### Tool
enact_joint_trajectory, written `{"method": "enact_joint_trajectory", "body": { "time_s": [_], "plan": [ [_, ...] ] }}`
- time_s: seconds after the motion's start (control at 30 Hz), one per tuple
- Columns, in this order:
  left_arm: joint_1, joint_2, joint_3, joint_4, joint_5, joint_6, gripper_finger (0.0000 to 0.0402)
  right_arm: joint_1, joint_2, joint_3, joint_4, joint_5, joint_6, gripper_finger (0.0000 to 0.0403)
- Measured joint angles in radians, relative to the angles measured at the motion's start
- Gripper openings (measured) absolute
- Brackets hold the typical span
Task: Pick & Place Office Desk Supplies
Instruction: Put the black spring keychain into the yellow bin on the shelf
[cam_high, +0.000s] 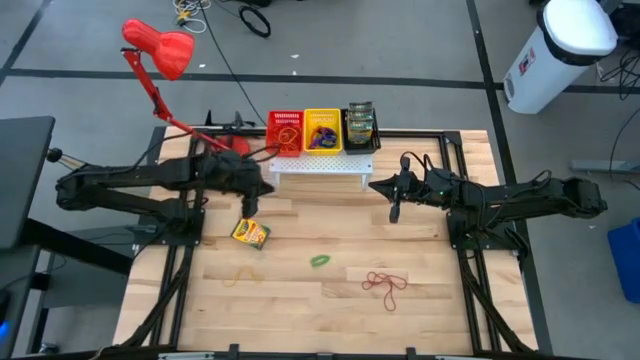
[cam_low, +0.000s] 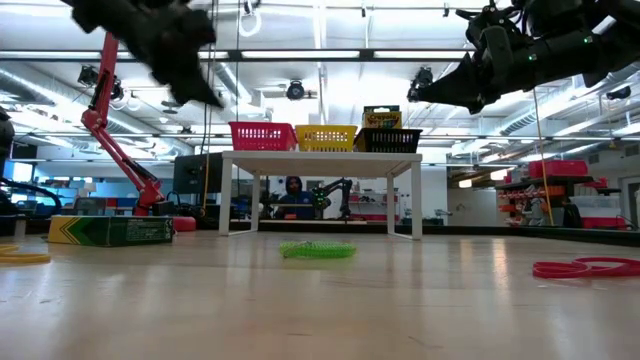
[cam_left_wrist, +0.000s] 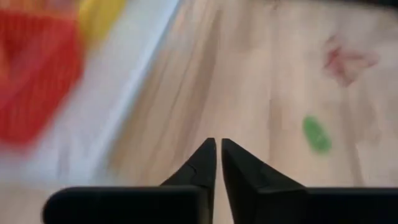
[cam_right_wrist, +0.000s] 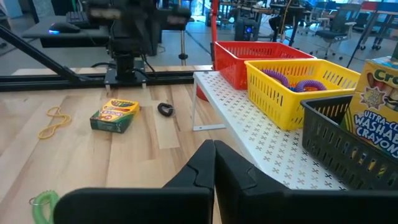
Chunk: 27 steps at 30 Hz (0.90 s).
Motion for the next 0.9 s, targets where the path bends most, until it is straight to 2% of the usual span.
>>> {"method": "enact_joint_trajectory", "body": {
  "time_s": [0.17,0.27,0.43,0.67,0.77,0.9],
  "plan": [
    [0.006,0.004,-0.029,-0.283,-0.122,-0.231,0.0014,0.0,0.0,0.0,0.001,0.0,0.0,0.0009],
    [0.026,0.045,-0.061,-0.338,-0.148,-0.294,0.0025,0.0,0.0,0.0,0.002,0.0,0.0,0.0017],
    [0.078,0.165,-0.099,-0.303,-0.147,-0.32,0.0074,0.0,0.0,0.0,0.008,0.0,0.005,0.002],
    [0.104,0.372,-0.105,-0.24,-0.132,-0.241,0.0147,0.0,0.0,0.0,0.007,0.0,0.019,0.0021],
    [0.105,0.442,-0.104,-0.207,-0.138,-0.228,0.016,0.0,0.0,0.0,0.008,0.0,0.019,0.0021],
    [0.103,0.495,-0.099,-0.203,-0.158,-0.223,0.0154,0.0,0.0,0.0,0.007,0.0,0.019,0.0021]
  ]
}}
